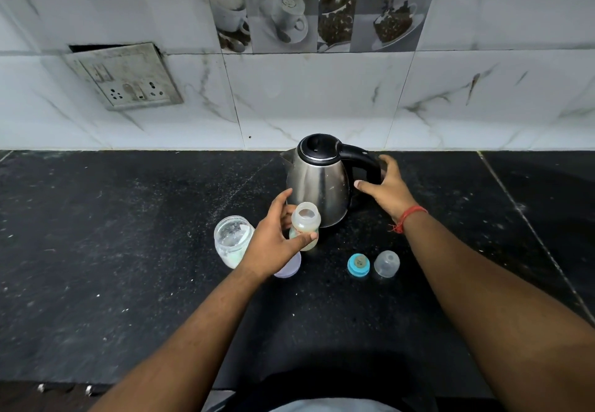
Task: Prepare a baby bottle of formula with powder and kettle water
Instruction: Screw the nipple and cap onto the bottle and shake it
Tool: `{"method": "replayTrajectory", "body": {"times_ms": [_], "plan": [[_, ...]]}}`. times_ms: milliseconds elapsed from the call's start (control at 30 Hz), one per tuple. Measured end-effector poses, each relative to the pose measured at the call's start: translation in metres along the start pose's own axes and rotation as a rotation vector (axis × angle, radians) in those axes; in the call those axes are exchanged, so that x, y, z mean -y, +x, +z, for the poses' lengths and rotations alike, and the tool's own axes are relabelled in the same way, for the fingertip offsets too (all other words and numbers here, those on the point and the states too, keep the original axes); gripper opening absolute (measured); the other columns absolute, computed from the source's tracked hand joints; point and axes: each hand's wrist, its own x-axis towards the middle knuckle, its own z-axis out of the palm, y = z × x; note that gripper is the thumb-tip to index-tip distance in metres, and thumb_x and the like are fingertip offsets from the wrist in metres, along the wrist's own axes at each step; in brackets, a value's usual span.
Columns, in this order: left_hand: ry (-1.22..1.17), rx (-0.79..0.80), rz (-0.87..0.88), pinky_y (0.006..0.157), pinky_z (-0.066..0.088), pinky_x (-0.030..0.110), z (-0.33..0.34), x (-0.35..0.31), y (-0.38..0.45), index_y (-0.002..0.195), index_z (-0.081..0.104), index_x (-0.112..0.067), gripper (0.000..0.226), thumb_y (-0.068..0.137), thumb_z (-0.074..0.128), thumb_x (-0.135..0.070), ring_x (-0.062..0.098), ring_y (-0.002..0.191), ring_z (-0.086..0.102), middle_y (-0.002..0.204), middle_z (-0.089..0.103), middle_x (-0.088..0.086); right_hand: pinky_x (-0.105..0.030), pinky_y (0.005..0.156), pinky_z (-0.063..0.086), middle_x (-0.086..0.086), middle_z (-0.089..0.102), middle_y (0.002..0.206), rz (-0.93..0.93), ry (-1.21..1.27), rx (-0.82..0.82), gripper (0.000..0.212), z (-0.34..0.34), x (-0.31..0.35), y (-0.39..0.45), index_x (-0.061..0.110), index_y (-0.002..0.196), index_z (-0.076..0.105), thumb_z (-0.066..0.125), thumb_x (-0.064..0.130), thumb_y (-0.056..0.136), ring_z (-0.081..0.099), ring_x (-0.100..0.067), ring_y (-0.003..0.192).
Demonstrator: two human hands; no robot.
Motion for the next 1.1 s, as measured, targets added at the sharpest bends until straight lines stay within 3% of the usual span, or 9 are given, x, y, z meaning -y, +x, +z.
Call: {"method": "replayTrajectory", "body": {"times_ms": [67,133,233,333,400,567,667,833,1100], "plan": [[0.003,0.017,-0.006,0.103,0.048,0.014,0.003,0.003,-0.004,0.153,0.03,-0.04,0.096,0.076,0.087,-0.034,-0.002,0.116,0.064,0.119,0.065,-0.028,-0.037,0.116,0.033,-0.002,0.026,0.161,0.01,-0.012,-0.065,0.091,-0.003,-0.004,-0.012,0.022,0.153,0.028,0.082,0.035,0.082,0.034,-0.018,0.144],[0.004,0.029,-0.015,0.101,0.045,0.01,0.007,0.005,-0.008,0.153,0.03,-0.04,0.095,0.079,0.089,-0.027,-0.005,0.116,0.063,0.119,0.064,-0.03,-0.035,0.115,0.033,0.002,0.022,0.161,-0.004,0.02,-0.141,0.087,-0.005,-0.007,-0.027,0.022,0.153,0.03,0.079,0.041,0.084,0.03,-0.016,0.145],[0.008,0.042,-0.023,0.097,0.042,0.004,0.015,0.006,-0.015,0.152,0.033,-0.039,0.094,0.076,0.088,-0.034,-0.008,0.115,0.061,0.118,0.061,-0.035,-0.033,0.112,0.035,0.003,0.033,0.154,-0.048,-0.019,-0.178,0.074,-0.008,-0.013,-0.052,0.023,0.147,0.039,0.076,0.044,0.086,0.037,-0.011,0.139],[0.025,0.037,-0.042,0.095,0.042,0.003,0.02,0.004,-0.024,0.14,0.037,-0.061,0.086,0.069,0.084,-0.05,-0.005,0.115,0.062,0.118,0.059,-0.035,-0.029,0.105,0.037,0.008,0.053,0.135,-0.125,-0.207,-0.093,0.059,-0.01,-0.021,-0.077,0.027,0.135,0.052,0.073,0.049,0.085,0.047,-0.011,0.129],[0.035,0.043,-0.039,0.095,0.043,0.004,0.024,0.006,-0.029,0.131,0.036,-0.073,0.082,0.07,0.085,-0.047,-0.004,0.115,0.062,0.119,0.061,-0.033,-0.028,0.105,0.036,0.008,0.057,0.123,-0.218,-0.397,-0.022,0.055,-0.01,-0.03,-0.092,0.024,0.128,0.061,0.073,0.052,0.083,0.048,-0.016,0.129],[0.038,0.074,-0.038,0.103,0.048,0.02,0.03,0.01,-0.042,0.152,0.04,-0.03,0.088,0.08,0.089,-0.024,0.002,0.116,0.064,0.124,0.066,-0.015,-0.042,0.125,0.009,-0.005,0.055,0.145,-0.284,-0.944,0.185,0.083,-0.004,-0.052,-0.114,0.02,0.14,0.054,0.066,0.072,0.076,0.032,-0.019,0.147],[0.064,0.062,-0.03,0.088,0.049,0.007,0.031,0.01,-0.047,0.149,0.044,-0.024,0.083,0.08,0.089,-0.016,-0.008,0.11,0.063,0.121,0.065,-0.015,-0.045,0.126,0.003,-0.002,0.057,0.144,-0.284,-1.109,0.256,0.084,0.003,-0.062,-0.121,0.017,0.14,0.053,0.066,0.07,0.076,0.025,-0.02,0.151],[0.064,0.051,-0.027,0.081,0.045,0.001,0.029,0.008,-0.054,0.145,0.046,-0.027,0.08,0.079,0.088,-0.01,-0.013,0.104,0.062,0.119,0.063,-0.015,-0.045,0.126,0.002,0.0,0.059,0.14,-0.285,-1.238,0.282,0.07,0.014,-0.062,-0.129,0.018,0.135,0.06,0.067,0.063,0.081,0.025,-0.021,0.151],[0.105,0.04,-0.037,0.094,0.043,0.004,0.018,0.004,-0.059,0.127,0.047,-0.059,0.074,0.08,0.089,-0.021,-0.006,0.115,0.061,0.119,0.062,-0.036,-0.039,0.126,0.011,0.0,0.06,0.136,-0.283,-1.148,0.184,0.056,0.022,-0.048,-0.13,0.019,0.128,0.063,0.067,0.054,0.085,0.034,-0.021,0.146]]}}
